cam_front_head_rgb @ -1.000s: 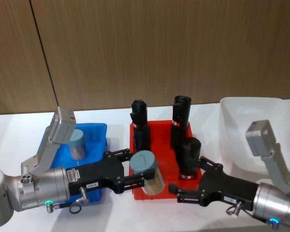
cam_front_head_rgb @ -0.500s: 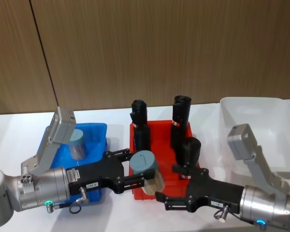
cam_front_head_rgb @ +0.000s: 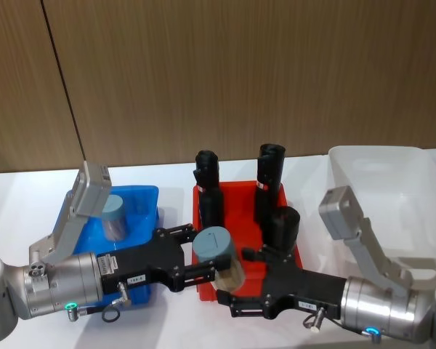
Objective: Pick the cotton swabs from the blue box and place them into the white box.
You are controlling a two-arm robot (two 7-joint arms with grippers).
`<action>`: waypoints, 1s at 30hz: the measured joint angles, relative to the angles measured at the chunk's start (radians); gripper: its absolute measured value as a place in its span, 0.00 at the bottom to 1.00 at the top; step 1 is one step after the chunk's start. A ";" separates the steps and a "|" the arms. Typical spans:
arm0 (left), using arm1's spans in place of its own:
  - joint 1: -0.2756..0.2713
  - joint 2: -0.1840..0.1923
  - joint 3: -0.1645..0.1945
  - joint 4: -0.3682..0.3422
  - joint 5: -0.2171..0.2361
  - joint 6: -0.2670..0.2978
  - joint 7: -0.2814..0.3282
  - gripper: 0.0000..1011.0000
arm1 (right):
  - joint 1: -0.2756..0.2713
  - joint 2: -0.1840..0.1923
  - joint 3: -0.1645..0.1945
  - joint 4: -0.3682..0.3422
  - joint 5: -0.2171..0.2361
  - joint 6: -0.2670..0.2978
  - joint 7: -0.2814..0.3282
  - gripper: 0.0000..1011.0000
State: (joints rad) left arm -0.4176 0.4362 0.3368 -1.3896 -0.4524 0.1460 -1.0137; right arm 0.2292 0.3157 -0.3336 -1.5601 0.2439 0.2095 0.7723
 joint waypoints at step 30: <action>0.000 0.000 0.000 0.000 0.000 0.000 -0.001 0.66 | 0.037 -0.031 -0.039 0.029 -0.009 -0.029 -0.005 0.80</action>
State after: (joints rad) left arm -0.4176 0.4361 0.3369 -1.3897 -0.4527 0.1459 -1.0142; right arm 0.2660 0.2848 -0.3727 -1.5311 0.2345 0.1800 0.7673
